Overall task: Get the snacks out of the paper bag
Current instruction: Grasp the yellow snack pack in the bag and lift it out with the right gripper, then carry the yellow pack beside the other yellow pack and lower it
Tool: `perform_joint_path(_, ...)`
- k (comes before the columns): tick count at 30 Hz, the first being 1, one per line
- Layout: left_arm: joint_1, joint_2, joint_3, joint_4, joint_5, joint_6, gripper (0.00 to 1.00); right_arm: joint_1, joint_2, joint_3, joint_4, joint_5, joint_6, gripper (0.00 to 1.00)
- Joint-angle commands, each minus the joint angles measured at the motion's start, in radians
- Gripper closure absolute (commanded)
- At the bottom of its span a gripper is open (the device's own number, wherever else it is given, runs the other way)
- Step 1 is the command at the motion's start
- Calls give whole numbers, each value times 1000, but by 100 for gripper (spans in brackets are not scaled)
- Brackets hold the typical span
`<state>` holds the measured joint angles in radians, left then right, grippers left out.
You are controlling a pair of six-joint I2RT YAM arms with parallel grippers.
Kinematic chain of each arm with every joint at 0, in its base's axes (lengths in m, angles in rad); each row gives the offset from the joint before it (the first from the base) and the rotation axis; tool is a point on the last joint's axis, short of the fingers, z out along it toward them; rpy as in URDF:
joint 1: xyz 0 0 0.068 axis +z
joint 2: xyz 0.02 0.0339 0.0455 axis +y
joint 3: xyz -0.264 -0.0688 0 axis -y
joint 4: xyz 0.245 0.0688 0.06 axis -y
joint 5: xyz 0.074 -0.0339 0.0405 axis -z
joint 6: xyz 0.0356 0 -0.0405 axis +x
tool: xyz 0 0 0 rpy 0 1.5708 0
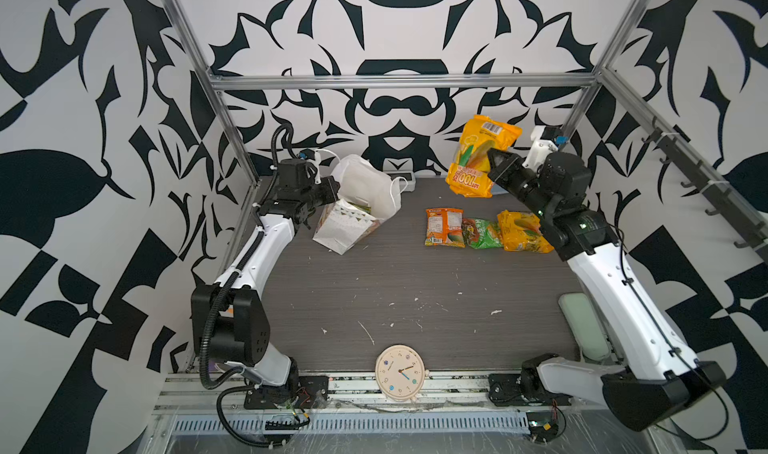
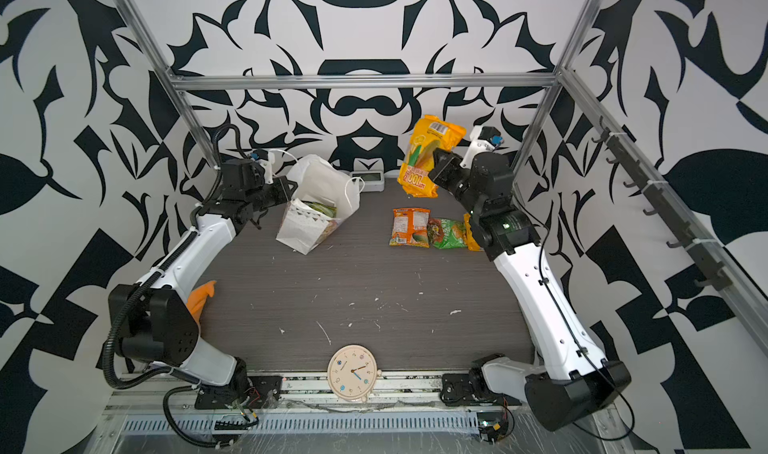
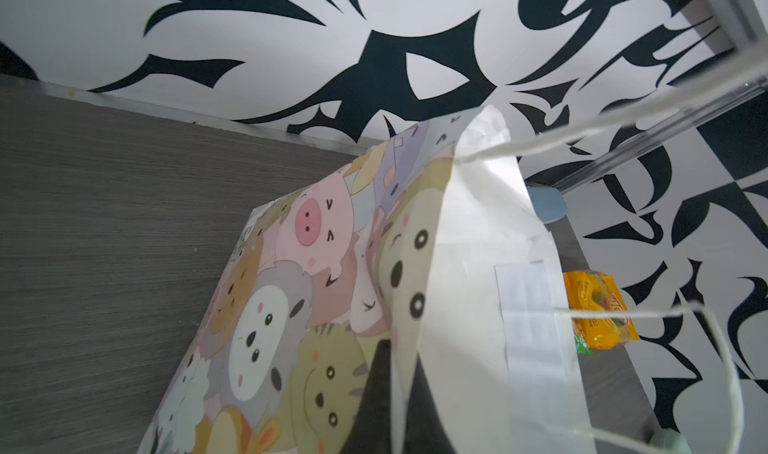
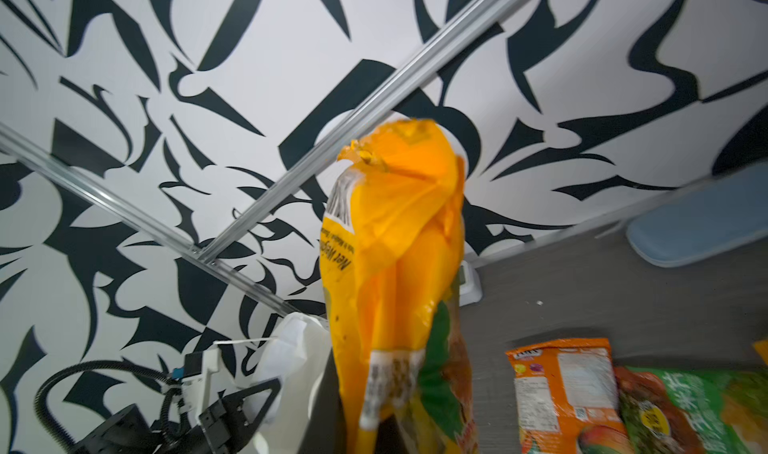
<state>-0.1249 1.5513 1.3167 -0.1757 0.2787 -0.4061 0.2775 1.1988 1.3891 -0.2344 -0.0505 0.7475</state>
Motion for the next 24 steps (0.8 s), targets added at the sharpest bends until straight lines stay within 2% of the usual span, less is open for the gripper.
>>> perform_joint_path(1,44,-55,-51,59,46,-37,100,-27,-69,-116,41,24,42,100)
perform_joint_path(5,95,-77,-81,31,49,-23,100,-72,-137,-331,-1,25,77,100)
perform_joint_path(10,139,-91,-123,15,45,-10,100,-105,-198,-484,-44,56,93,100)
perform_joint_path(16,151,-94,-147,-7,42,6,100,-124,-200,-519,-120,101,111,100)
perform_joint_path(24,151,-106,-181,7,67,-13,100,-250,-212,-619,-88,101,252,100)
